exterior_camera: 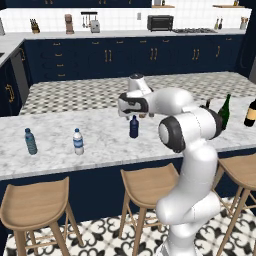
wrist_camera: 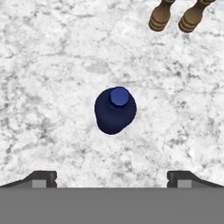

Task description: Move the plastic bottles in the middle to the plastics group, and the glass bottles in the middle to the glass group.

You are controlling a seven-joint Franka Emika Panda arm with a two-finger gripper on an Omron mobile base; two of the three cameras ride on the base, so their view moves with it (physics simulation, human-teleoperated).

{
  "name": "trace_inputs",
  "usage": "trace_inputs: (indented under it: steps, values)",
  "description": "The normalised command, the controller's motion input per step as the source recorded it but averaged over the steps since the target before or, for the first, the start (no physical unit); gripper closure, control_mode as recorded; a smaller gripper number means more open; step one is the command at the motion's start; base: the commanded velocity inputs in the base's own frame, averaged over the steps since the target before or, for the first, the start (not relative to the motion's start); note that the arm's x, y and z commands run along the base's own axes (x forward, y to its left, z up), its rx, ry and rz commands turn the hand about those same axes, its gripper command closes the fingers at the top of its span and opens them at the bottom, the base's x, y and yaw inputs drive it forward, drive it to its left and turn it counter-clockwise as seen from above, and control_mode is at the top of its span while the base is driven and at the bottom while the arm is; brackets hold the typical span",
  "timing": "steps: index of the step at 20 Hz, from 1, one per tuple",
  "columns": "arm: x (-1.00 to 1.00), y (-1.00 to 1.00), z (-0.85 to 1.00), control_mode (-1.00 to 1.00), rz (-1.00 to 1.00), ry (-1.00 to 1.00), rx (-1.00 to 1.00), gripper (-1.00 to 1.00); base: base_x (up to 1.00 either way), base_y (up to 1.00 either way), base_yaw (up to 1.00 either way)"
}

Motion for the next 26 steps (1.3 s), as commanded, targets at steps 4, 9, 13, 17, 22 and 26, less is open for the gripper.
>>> trace_inputs:
  steps: [4,9,13,17,22,26]
  values:
    - [0.14,0.00,-0.10,-1.00,0.00,0.10,0.00,-1.00,0.00,0.00,0.00]
    - [0.22,-0.09,-0.15,-1.00,0.01,0.12,0.00,-1.00,0.00,0.00,0.00]
    - [0.13,-0.19,-0.04,-1.00,0.04,0.10,0.00,-1.00,0.00,0.00,0.00]
    - [0.01,-0.10,0.00,-1.00,0.02,0.00,0.03,-1.00,0.00,0.00,0.00]
    - [0.00,-0.03,0.00,-1.00,0.03,0.00,0.12,-1.00,0.00,0.00,0.00]
    - [0.00,0.00,-0.04,-1.00,0.02,0.00,0.07,-1.00,0.00,0.00,0.00]
